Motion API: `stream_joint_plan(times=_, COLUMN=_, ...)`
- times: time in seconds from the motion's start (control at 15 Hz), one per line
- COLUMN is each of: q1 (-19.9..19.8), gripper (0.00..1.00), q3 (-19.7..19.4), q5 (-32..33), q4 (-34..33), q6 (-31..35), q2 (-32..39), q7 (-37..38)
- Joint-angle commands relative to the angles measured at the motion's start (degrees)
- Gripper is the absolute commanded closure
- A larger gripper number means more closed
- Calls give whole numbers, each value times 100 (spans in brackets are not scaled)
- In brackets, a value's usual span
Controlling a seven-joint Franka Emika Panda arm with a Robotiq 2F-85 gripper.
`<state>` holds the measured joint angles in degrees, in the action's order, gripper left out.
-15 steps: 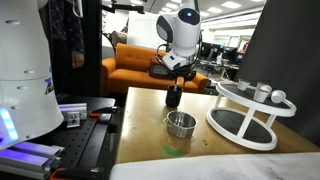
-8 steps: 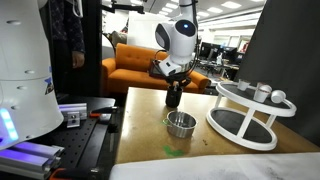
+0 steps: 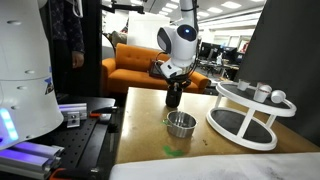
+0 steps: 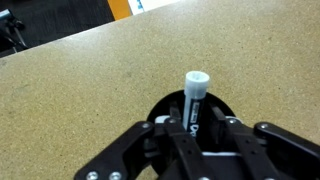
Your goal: Put the marker on the table
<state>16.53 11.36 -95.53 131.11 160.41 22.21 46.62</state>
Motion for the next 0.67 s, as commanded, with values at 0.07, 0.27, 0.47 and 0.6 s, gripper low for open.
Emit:
stream_joint_plan(times=0.07, q1=-6, gripper=98, q3=-8, q5=-55, q4=-177, q6=-43, q2=165, q7=-39)
stream_joint_plan(times=0.27, q1=-9, gripper=95, q3=-12, q5=-96, q4=-122, q6=-13, q2=47, q7=-87)
stream_joint_plan(times=0.47, q1=-24, gripper=95, q3=2, q5=69, q4=59, q6=-82, q2=-249, q7=-45)
stream_joint_plan(times=0.6, q1=-31, gripper=95, q3=17, q5=152, q4=167, q6=-106, q2=-531, q7=-78)
